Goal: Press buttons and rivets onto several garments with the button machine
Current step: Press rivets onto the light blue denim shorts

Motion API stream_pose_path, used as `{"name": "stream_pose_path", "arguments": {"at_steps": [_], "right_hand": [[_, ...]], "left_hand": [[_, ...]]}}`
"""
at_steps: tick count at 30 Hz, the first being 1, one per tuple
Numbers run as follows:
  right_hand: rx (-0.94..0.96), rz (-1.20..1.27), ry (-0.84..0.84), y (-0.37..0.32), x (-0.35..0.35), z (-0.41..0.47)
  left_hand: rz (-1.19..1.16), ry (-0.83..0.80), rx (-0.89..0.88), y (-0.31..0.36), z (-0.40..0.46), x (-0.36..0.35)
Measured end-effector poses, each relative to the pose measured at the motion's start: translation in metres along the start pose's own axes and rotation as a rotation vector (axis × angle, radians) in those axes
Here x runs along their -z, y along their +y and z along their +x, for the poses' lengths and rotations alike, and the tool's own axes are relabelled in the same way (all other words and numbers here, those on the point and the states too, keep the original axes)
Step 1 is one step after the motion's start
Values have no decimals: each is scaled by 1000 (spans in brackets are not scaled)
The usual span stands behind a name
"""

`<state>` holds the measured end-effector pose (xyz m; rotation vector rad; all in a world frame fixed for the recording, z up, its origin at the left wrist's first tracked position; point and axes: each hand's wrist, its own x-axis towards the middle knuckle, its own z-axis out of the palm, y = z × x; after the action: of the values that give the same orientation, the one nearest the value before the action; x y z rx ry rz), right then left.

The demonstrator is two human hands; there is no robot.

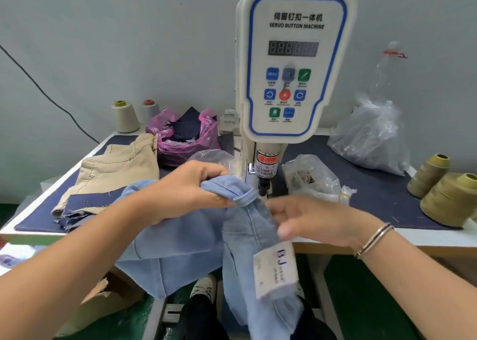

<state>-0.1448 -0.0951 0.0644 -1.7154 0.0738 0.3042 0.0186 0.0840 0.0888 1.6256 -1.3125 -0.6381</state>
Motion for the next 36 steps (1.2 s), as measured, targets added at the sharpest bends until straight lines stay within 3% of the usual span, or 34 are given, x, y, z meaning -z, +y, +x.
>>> {"name": "stream_pose_path", "arguments": {"at_steps": [3,7,11,13,16,19,21,23,25,28,30,31,34,36], "right_hand": [[-23,-121,-20,5,-5,-2],[67,250,78,8,10,-3],[-7,233,13,20,12,-5],[-9,357,93,24,16,-8],[125,674,235,24,24,-12],[155,727,296,23,27,-10],[101,738,278,28,23,-10],[61,744,245,39,20,-11],[26,645,165,51,19,-14],[-158,123,45,66,22,-14],[-282,-152,150,68,28,-10],[-313,-150,223,69,32,-9],[-291,271,354,75,41,-8],[-290,564,404,84,41,-6]], "left_hand": [[-111,79,-16,-5,-2,5],[-170,211,36,-15,-3,22],[-190,319,92,-19,-3,32],[-149,333,153,-23,-2,37],[-79,237,228,-25,-1,42],[-21,-14,341,-31,-1,41],[-39,-4,364,-41,-2,34],[-190,105,393,-54,-3,24],[-297,168,413,-66,-5,14],[-293,111,399,-81,-4,-3],[-258,91,408,-84,0,-12],[-243,106,404,-84,3,-14],[-268,127,385,-83,7,-11],[-249,-23,377,-80,6,-8]]}}
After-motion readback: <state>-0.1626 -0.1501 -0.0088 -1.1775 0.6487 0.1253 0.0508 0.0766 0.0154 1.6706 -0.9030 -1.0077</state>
